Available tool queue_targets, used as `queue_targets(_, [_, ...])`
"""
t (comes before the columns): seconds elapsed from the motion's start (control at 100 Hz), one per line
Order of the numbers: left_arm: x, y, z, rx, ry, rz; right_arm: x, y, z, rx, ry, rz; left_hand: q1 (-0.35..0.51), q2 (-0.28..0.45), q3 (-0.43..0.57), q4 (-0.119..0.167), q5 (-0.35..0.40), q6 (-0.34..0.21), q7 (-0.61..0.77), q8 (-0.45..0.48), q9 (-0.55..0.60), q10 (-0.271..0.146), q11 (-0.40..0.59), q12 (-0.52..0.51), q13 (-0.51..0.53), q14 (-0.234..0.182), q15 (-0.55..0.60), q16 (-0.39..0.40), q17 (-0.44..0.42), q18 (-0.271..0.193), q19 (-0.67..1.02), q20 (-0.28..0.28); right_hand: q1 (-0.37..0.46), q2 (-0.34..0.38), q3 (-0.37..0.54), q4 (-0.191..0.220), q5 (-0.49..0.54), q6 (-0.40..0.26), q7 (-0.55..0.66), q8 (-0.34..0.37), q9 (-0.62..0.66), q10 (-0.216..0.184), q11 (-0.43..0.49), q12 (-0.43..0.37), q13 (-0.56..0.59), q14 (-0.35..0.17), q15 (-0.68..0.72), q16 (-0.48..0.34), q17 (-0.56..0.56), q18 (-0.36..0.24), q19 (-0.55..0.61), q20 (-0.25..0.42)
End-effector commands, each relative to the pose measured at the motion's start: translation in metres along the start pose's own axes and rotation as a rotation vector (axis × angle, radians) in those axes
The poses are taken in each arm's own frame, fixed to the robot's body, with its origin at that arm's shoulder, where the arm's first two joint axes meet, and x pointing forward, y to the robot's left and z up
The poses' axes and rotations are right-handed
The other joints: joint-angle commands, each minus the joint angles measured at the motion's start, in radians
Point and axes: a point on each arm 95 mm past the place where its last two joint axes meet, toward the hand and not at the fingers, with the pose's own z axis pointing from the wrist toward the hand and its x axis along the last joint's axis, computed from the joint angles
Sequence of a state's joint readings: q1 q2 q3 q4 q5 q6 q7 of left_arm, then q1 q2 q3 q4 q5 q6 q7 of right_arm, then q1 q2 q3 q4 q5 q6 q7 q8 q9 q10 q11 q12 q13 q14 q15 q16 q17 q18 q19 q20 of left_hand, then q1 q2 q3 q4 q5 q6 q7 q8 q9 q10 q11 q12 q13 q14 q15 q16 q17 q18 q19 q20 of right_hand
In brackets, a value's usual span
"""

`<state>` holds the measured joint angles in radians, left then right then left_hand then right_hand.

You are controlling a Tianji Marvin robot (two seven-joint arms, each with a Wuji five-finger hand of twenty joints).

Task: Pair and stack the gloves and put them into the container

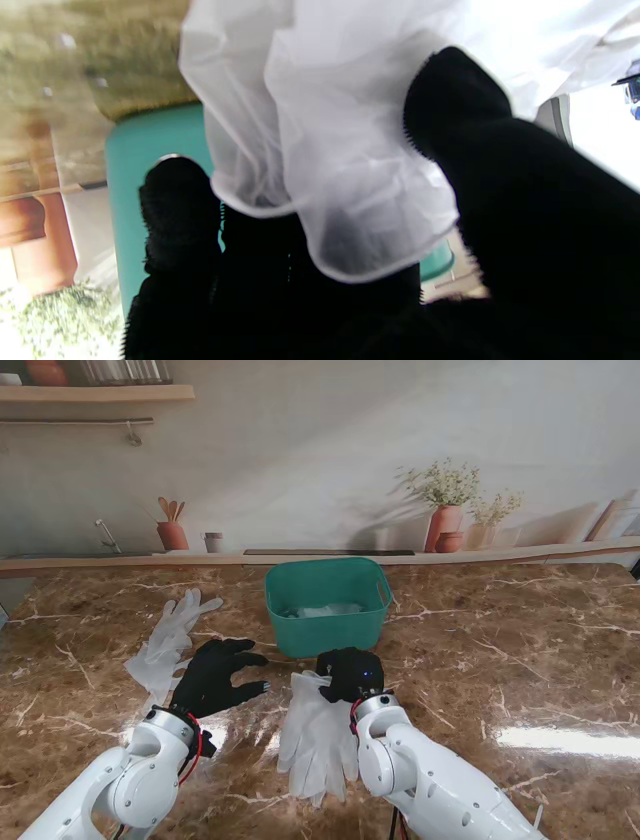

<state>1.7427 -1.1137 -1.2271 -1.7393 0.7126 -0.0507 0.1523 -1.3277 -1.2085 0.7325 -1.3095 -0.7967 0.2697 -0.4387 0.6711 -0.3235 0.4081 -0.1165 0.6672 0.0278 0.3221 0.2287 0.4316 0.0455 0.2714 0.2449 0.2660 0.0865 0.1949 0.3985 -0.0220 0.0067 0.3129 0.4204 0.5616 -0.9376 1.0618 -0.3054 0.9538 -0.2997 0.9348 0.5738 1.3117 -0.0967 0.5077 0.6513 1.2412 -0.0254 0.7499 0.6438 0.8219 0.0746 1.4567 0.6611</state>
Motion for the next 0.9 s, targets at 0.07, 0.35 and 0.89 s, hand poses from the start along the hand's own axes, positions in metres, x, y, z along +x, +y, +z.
queue_targets(0.07, [0.000,0.004,0.000,-0.011,-0.003,-0.028,-0.005,0.009,0.003,-0.035,0.026,-0.004,-0.016,0.049,-0.033,0.031,-0.015,0.003,-0.023,-0.008,0.004,-0.020,-0.018,-0.013,-0.015,-0.044,-0.016,-0.012,-0.008,-0.039,0.019,-0.011,0.050,0.031,-0.010,-0.012,-0.003,-0.014,0.018,-0.006,0.020,-0.012,0.044,0.056,-0.016,-0.026,0.090,0.067,-0.036,-0.030,0.053,-0.007])
queue_targets(0.35, [-0.002,0.004,0.001,-0.021,-0.009,-0.036,-0.008,0.021,-0.022,-0.082,0.123,-0.021,-0.016,0.060,-0.055,0.034,-0.023,0.002,-0.047,-0.021,-0.004,-0.018,-0.022,-0.015,-0.023,-0.045,-0.016,-0.014,-0.011,-0.031,0.011,-0.019,0.041,0.043,-0.007,-0.008,0.002,0.006,0.010,-0.025,0.007,-0.017,0.073,0.094,-0.047,-0.026,0.124,0.081,-0.069,-0.022,0.039,0.000])
queue_targets(0.89, [-0.002,0.005,0.004,-0.023,0.003,-0.030,0.009,0.016,-0.091,-0.013,0.269,-0.027,-0.007,0.067,-0.080,0.038,-0.022,-0.004,-0.040,-0.017,-0.005,-0.018,-0.022,-0.016,-0.023,-0.048,-0.018,-0.015,-0.014,-0.028,0.001,-0.019,0.022,0.003,0.023,-0.022,0.043,0.039,0.041,-0.116,0.056,0.005,0.110,0.092,0.005,-0.007,0.198,0.108,-0.009,-0.006,0.099,0.033])
